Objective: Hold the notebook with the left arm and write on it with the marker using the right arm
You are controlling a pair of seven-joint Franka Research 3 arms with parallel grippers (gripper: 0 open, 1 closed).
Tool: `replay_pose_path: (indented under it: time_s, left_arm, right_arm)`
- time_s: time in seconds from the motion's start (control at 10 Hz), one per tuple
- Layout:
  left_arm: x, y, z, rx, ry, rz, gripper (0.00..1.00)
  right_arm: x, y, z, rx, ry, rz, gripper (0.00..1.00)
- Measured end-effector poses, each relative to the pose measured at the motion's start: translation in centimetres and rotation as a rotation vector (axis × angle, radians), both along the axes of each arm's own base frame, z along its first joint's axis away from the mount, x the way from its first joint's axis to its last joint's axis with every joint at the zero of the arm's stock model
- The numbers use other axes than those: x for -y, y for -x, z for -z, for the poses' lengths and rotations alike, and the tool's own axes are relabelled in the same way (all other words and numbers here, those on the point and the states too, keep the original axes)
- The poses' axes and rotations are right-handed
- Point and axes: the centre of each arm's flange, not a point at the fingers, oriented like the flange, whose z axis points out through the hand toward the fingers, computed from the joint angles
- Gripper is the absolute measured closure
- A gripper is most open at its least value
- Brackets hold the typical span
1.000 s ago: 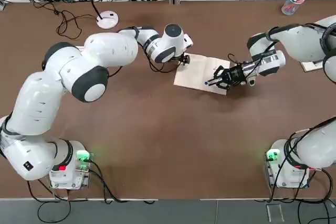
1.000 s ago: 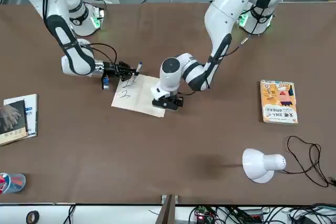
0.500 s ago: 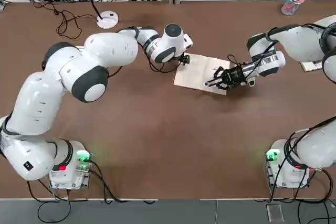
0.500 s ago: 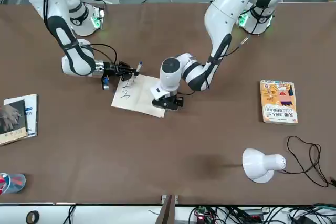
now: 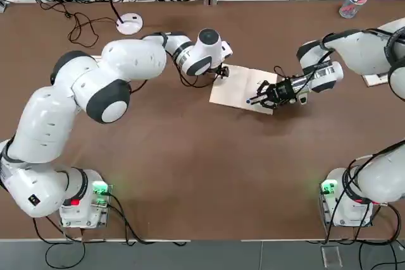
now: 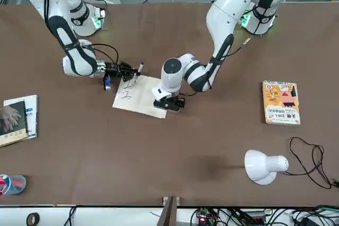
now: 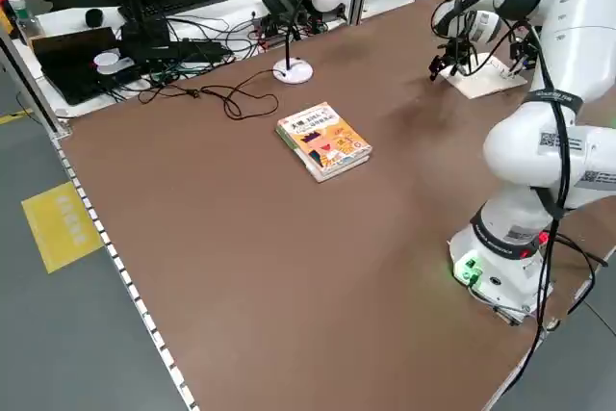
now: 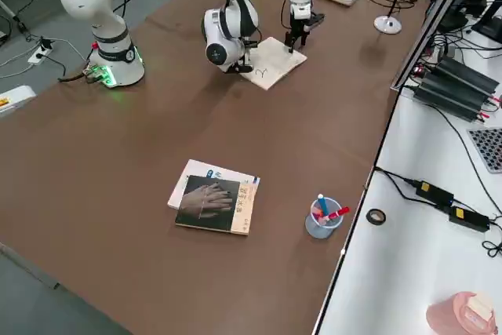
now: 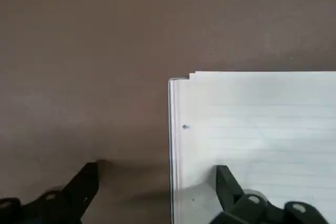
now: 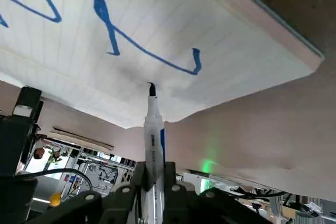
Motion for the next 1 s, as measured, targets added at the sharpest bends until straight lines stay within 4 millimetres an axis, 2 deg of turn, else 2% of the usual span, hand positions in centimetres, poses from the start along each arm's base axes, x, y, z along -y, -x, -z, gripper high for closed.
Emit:
replay_pose_path:
  time_s: [0.5,1.0]
  left_arm:
    - [0.0,0.0,0.0,0.0,0.0,0.0,0.02]
    - [0.0,0.0,0.0,0.0,0.0,0.0,0.02]
  right_arm:
    - [-1.6,0.1,-0.3,0.002,-0.02,0.014,0.83]
    - [-1.5,-0.1,-0.3,0.011,-0.019,0.015,0.83]
